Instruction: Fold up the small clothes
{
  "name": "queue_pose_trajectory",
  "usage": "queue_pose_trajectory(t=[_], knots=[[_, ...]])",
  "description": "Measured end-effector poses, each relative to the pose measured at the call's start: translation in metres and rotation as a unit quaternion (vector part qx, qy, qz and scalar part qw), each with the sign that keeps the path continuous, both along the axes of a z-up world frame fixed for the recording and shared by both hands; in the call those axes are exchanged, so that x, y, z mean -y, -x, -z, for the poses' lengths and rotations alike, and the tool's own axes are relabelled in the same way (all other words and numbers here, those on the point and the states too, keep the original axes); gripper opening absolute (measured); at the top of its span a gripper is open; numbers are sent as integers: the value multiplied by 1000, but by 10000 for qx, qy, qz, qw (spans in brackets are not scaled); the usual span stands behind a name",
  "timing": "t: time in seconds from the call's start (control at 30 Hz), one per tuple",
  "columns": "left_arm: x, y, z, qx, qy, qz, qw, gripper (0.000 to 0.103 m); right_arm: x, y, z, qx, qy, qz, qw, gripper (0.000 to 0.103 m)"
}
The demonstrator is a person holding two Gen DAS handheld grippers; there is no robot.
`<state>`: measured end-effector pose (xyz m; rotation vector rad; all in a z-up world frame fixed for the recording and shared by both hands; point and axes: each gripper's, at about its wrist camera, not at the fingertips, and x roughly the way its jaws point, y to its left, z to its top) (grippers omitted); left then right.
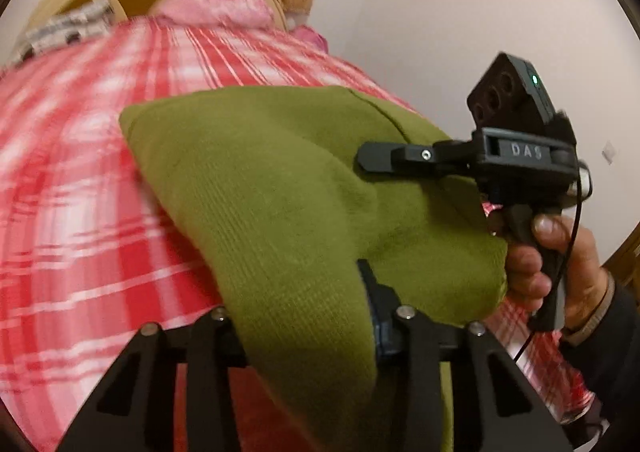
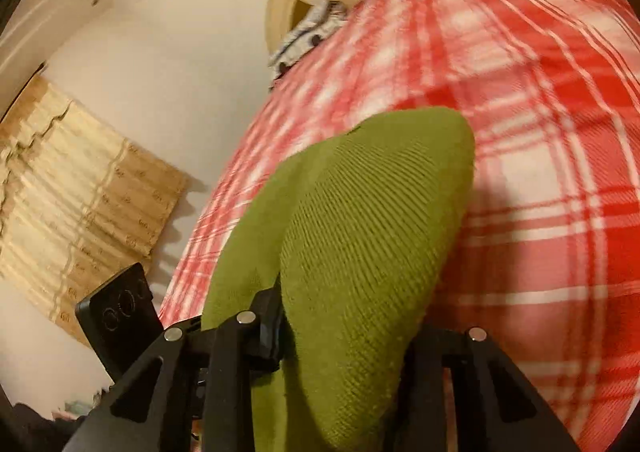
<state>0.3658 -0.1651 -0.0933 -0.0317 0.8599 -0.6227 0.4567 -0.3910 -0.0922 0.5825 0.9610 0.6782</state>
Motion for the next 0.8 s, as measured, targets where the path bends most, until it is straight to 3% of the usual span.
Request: queue_pose_trajectory(t=[0.1,0.2,0.47,0.63,0.8], knots=[[-36,24,-20,182,62,-271,9994,42,-33,8,-20,136,-63,-295,9995,32],[-76,56,-38,344,-112,-670,9971,42,-75,14,-34,223,-179,-651,9975,31],[-200,137,-51,448,-473,-1945,9787,42,-243,39,-36,246,-519,-1994,9782,31],[-259,172,-27,242,-831,-2597,9618,42,-351,64,-17,-43,-635,-2747,9594,31],[-298,188,15,-219,-662,-2917,9540,43,-430,87,33,-576,-381,-3222,9441,31]])
